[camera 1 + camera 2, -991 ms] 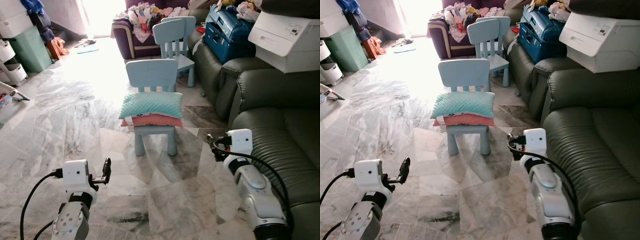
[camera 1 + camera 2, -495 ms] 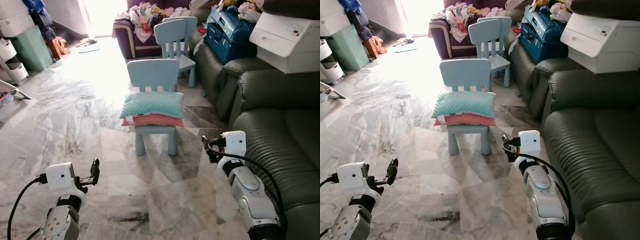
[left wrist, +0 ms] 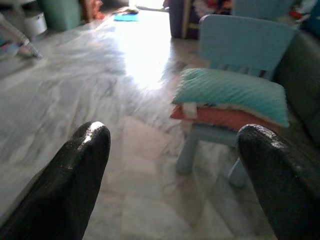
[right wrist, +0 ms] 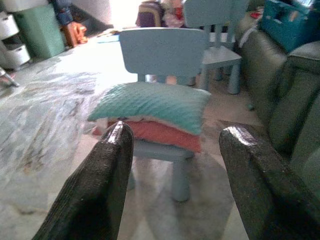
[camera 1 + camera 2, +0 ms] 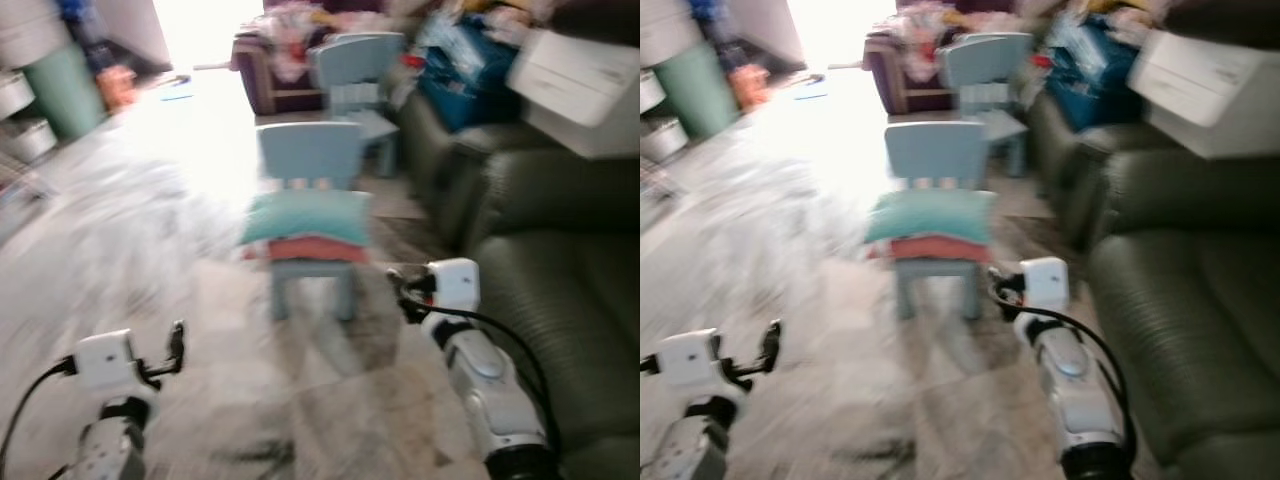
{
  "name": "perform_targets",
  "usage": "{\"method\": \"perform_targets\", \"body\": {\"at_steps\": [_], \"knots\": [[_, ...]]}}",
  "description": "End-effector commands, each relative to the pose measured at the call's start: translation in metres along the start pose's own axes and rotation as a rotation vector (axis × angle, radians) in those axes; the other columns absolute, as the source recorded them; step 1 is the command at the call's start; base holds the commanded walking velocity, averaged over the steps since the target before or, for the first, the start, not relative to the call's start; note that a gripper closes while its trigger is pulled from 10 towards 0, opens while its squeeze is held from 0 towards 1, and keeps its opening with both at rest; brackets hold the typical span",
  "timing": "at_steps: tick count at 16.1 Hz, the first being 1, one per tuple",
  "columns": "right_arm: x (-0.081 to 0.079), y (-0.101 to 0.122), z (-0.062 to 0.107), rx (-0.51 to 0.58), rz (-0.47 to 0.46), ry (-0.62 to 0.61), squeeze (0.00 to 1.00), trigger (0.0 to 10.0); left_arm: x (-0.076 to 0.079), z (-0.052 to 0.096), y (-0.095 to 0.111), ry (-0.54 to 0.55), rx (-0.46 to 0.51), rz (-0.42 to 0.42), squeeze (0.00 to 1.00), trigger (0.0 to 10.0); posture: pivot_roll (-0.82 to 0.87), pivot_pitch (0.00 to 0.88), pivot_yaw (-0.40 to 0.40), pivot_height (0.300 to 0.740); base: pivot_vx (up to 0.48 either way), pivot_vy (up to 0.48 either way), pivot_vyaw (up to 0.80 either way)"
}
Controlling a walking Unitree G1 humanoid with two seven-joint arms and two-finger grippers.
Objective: Move the pillow to the sofa
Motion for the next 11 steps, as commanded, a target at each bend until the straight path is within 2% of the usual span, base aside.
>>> {"method": "perform_targets", "body": {"at_steps": [1, 11], "knots": [[0.0082, 0.0009, 0.0023, 0.003, 0.006, -0.018, 0.00, 10.0, 0.0072, -0.0006, 0.0054, -0.021, 0.022, 0.011, 0.00, 10.0, -0.09, 0.004, 0.047, 0.740, 0.446, 0.000, 0.00], [0.0015, 0.0014, 0.0007, 0.002, 0.009, 0.015, 0.00, 10.0, 0.0084, 0.0001, 0.0029, -0.018, 0.010, 0.008, 0.00, 10.0, -0.08, 0.001, 0.043, 0.740, 0.444, 0.000, 0.00]]}}
Point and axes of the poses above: a point about 5 cm out from each wrist's last joint towards the gripper, its own z axis pointing back from the gripper into the wrist, its own y axis along the axis of the wrist's last joint, x = y × z, the point moved 4 cm from there along -z, pointing out of the wrist towards the gripper, and after that the axes turned 6 degrees about -z, right-handed, at the moved point
